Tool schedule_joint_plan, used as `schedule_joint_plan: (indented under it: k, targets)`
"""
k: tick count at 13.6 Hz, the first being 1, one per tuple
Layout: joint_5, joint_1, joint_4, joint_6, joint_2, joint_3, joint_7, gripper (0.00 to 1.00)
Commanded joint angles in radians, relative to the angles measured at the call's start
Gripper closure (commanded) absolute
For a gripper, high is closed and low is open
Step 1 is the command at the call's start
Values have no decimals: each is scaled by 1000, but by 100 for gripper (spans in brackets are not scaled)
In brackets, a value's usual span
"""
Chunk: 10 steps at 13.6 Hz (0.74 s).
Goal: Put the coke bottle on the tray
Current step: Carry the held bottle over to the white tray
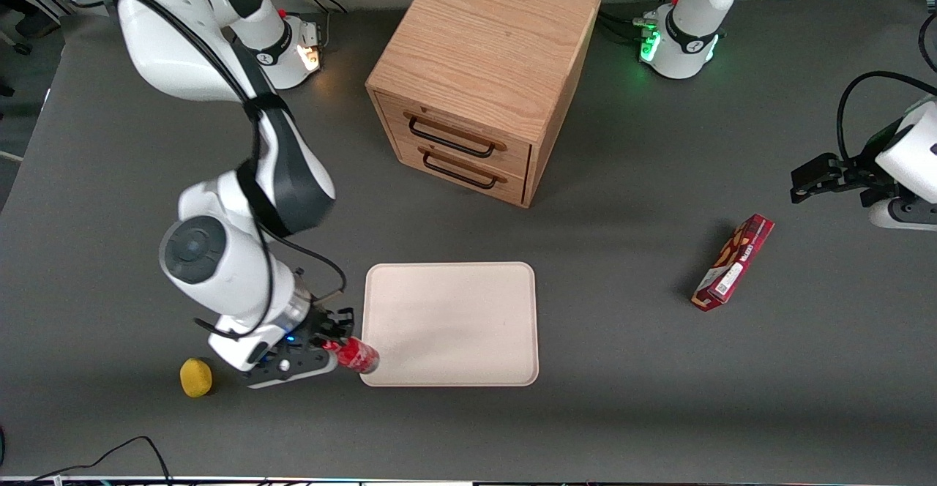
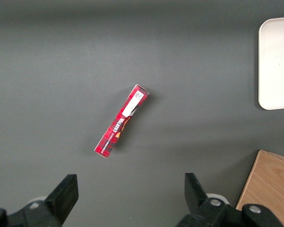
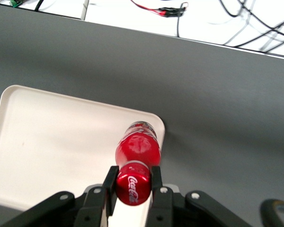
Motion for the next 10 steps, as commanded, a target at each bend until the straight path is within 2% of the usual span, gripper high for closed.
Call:
schedule_joint_plan:
  k: [1, 10]
  targets:
    - [5, 26, 68, 48, 75, -9, 34, 100]
    - [-2, 30, 3, 48, 88, -9, 32, 100]
